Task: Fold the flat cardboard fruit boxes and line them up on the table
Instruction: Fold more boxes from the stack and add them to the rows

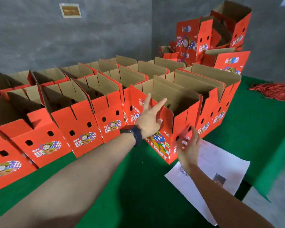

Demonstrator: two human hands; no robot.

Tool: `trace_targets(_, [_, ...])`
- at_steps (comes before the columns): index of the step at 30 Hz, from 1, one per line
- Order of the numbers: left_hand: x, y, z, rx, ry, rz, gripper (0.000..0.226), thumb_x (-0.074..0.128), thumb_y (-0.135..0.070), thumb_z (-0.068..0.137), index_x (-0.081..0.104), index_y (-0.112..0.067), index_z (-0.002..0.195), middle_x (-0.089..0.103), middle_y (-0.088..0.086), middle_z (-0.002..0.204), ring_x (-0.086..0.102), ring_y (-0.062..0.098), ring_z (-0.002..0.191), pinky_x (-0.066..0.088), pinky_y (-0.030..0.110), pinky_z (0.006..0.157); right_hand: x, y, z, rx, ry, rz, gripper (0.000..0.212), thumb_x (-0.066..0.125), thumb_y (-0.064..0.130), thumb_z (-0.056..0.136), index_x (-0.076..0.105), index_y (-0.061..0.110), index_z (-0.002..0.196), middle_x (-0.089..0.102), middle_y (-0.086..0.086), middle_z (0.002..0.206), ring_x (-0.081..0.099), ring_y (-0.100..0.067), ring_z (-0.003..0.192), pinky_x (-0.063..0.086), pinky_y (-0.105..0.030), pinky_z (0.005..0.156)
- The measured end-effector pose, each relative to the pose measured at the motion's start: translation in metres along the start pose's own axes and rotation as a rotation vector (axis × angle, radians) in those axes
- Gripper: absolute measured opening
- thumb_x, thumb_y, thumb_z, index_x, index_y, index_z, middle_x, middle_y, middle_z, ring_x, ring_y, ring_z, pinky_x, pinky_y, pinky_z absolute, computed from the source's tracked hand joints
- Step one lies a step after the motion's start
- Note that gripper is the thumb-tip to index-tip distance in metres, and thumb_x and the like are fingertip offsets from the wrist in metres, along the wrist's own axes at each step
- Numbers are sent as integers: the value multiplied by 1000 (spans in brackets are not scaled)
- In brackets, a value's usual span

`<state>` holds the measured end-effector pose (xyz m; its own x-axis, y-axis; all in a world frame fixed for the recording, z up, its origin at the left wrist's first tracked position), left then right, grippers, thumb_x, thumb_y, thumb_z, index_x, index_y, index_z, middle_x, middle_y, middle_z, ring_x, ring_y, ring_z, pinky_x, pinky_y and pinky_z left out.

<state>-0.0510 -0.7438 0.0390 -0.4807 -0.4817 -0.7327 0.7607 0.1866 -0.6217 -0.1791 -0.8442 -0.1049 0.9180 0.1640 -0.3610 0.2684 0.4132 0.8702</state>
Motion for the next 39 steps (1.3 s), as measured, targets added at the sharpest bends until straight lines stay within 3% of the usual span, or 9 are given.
trace_targets(5, [12, -15, 1, 114, 104, 26, 58, 57, 0, 87, 45, -25, 137, 5, -1, 160, 36, 19, 138, 39, 25, 100, 15, 7, -39, -136, 28, -109, 51, 79, 4, 74, 49, -12, 112, 42, -27, 129, 50, -42, 115, 51, -46, 76])
trace_targets(10, [4, -21, 8, 91, 231, -6, 66, 53, 3, 88, 37, -28, 144, 1, -3, 160, 13, 9, 145, 33, 22, 104, 25, 18, -10, 233, -33, -41, 58, 78, 15, 76, 41, -3, 116, 38, -22, 125, 48, -31, 93, 44, -42, 73])
trace_targets(14, [-6, -8, -15, 19, 195, 34, 74, 51, 1, 91, 21, -31, 150, -5, 0, 160, 31, 22, 140, 38, 26, 101, 36, 23, -10, 307, -67, -82, 47, 73, 15, 79, 45, 0, 114, 38, -23, 122, 45, -29, 73, 40, -37, 67])
trace_targets(19, [-52, 38, -71, -160, 14, -22, 32, 54, -9, 94, 59, -11, 126, 54, 5, 134, 54, 18, 117, 38, 16, 95, 43, 21, -13, 493, -115, -33, 68, 79, 17, 74, 35, -6, 122, 38, -28, 125, 50, -46, 101, 47, -50, 80])
trace_targets(24, [-104, 94, -153, -333, -135, -87, 17, 57, -6, 92, 67, -2, 105, 65, 0, 106, 61, 17, 99, 45, 20, 88, 64, 54, -55, 561, -252, 217, 45, 77, 15, 78, 56, -9, 111, 63, -25, 107, 64, -35, 92, 48, -35, 77])
trace_targets(26, [-126, 117, -190, -429, -191, -99, 17, 59, -9, 92, 67, -7, 107, 66, 0, 105, 62, 15, 96, 47, 21, 88, 94, 93, -79, 402, -84, 231, 22, 69, 16, 86, 61, -4, 92, 62, -17, 84, 60, -26, 79, 42, -32, 72])
trace_targets(29, [-160, 149, -255, -553, -314, -132, 12, 62, -9, 90, 68, -14, 100, 67, 1, 93, 62, 11, 83, 45, 15, 76, 144, 172, -125, 165, 224, 292, 19, 63, 18, 91, 57, 2, 82, 57, -5, 76, 52, -21, 74, 41, -31, 72])
trace_targets(33, [-210, 184, -361, -742, -524, -138, 14, 63, -7, 89, 68, -13, 100, 72, 9, 99, 67, 23, 94, 48, 32, 87, 192, 275, -212, -113, 518, 462, 23, 62, 8, 90, 49, 16, 72, 49, 5, 62, 47, -19, 64, 38, -32, 65])
trace_targets(39, [-291, 208, -530, -995, -860, 74, 26, 62, -4, 87, 67, -4, 113, 69, 12, 109, 64, 19, 98, 45, 27, 86, 257, 371, -392, -350, 1040, 496, 3, 61, 5, 89, 60, 6, 86, 62, -5, 78, 54, -14, 69, 42, -25, 67])
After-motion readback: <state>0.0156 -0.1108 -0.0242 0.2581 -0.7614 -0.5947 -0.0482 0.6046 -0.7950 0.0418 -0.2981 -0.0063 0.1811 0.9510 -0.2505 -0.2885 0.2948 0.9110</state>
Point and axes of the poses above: each hand's wrist, its own z-axis towards the middle knuckle, its own x-axis out of the palm, y = z × x, the point moved 4 cm from there along z, towards the middle knuckle
